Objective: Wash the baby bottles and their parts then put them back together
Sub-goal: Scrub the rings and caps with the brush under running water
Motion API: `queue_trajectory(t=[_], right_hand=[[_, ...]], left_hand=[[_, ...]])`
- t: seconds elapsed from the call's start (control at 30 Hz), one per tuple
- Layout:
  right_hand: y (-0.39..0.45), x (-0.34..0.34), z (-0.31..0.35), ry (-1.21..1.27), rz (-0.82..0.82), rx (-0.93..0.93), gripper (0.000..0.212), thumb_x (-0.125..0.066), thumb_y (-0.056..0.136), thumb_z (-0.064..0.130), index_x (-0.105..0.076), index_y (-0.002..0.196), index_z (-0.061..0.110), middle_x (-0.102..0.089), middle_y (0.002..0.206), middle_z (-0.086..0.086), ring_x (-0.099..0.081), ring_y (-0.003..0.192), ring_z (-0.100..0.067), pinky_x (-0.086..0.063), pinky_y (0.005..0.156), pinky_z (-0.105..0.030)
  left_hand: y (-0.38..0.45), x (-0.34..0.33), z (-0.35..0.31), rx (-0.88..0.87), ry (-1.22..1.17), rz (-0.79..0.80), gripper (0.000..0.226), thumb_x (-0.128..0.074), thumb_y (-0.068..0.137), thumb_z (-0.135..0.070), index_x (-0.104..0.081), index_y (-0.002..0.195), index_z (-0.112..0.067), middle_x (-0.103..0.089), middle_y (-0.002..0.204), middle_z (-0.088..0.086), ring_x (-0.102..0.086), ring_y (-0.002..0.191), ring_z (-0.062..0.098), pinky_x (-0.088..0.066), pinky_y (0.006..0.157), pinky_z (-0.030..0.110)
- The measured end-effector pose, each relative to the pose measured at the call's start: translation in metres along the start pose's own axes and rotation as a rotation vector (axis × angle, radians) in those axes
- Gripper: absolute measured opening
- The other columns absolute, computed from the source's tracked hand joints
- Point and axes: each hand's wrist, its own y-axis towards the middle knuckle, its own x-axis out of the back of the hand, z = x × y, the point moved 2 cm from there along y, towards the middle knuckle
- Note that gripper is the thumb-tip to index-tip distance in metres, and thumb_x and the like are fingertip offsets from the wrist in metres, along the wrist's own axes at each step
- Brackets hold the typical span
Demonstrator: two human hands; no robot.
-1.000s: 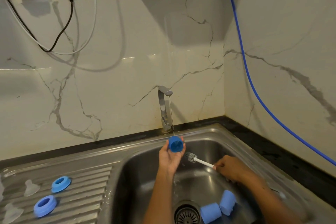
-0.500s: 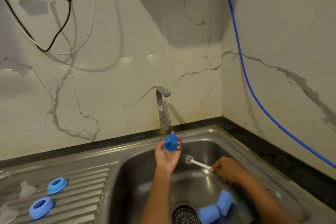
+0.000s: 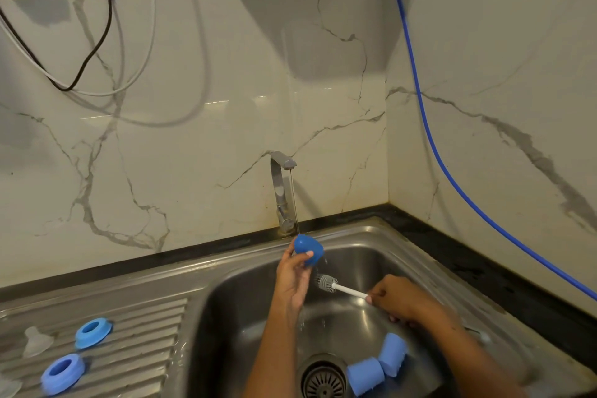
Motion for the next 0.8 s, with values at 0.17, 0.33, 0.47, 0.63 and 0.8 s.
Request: queue_trajectory(t=[0.17, 0.33, 0.47, 0.63, 0.8], right_hand=[[-0.004, 0.000, 0.004, 0.007, 0.008, -0.001, 0.026, -0.052, 0.097, 0.036, -0.061, 0.075, 0.024, -0.052, 0.057, 0.003, -0.047, 0.048, -0.009, -0.042, 0.050, -0.019], [-0.004, 0.001, 0.002, 0.006, 0.006, 0.002, 0.034, -0.053, 0.097, 0.035, -0.055, 0.065, 0.025, -0.052, 0.056, 0.003, -0.047, 0.048, -0.010, -0.042, 0.053, -0.021], [-0.001, -0.001, 0.005, -0.002, -0.001, 0.014, 0.036, -0.055, 0.096, 0.035, -0.051, 0.061, 0.025, -0.052, 0.056, 0.003, -0.049, 0.051, -0.012, -0.045, 0.061, -0.024], [-0.005, -0.003, 0.011, 0.003, 0.027, 0.027, 0.035, -0.054, 0.096, 0.032, -0.052, 0.063, 0.024, -0.052, 0.057, 0.001, -0.046, 0.049, -0.012, -0.044, 0.064, -0.026], [-0.011, -0.005, 0.015, -0.001, 0.047, 0.081, 0.027, -0.052, 0.098, 0.033, -0.068, 0.092, 0.013, -0.053, 0.061, 0.001, -0.046, 0.050, -0.010, -0.042, 0.059, -0.024]], left_hand=[[-0.003, 0.005, -0.004, 0.084, -0.289, 0.016, 0.040, -0.047, 0.097, -0.014, -0.044, 0.135, 0.000, -0.056, 0.126, 0.024, -0.059, 0.107, 0.036, -0.054, 0.084, 0.046], [0.001, -0.001, 0.005, 0.163, -0.279, 0.054, 0.040, -0.043, 0.100, -0.024, -0.043, 0.135, -0.003, -0.052, 0.135, 0.023, -0.067, 0.095, 0.038, -0.056, 0.077, 0.048], [0.004, 0.001, 0.005, 0.178, -0.182, -0.044, 0.045, -0.051, 0.096, -0.015, -0.041, 0.137, 0.000, -0.047, 0.138, 0.024, -0.057, 0.112, 0.035, -0.055, 0.086, 0.044], [-0.003, 0.008, 0.000, 0.118, 0.156, -0.249, 0.050, -0.061, 0.087, 0.000, -0.043, 0.134, -0.001, -0.049, 0.134, 0.021, -0.055, 0.114, 0.032, -0.042, 0.103, 0.041], [-0.026, 0.003, -0.009, 0.094, 0.305, -0.262, 0.050, -0.065, 0.086, -0.002, -0.047, 0.132, -0.003, -0.053, 0.127, 0.022, -0.055, 0.111, 0.033, -0.051, 0.079, 0.036]])
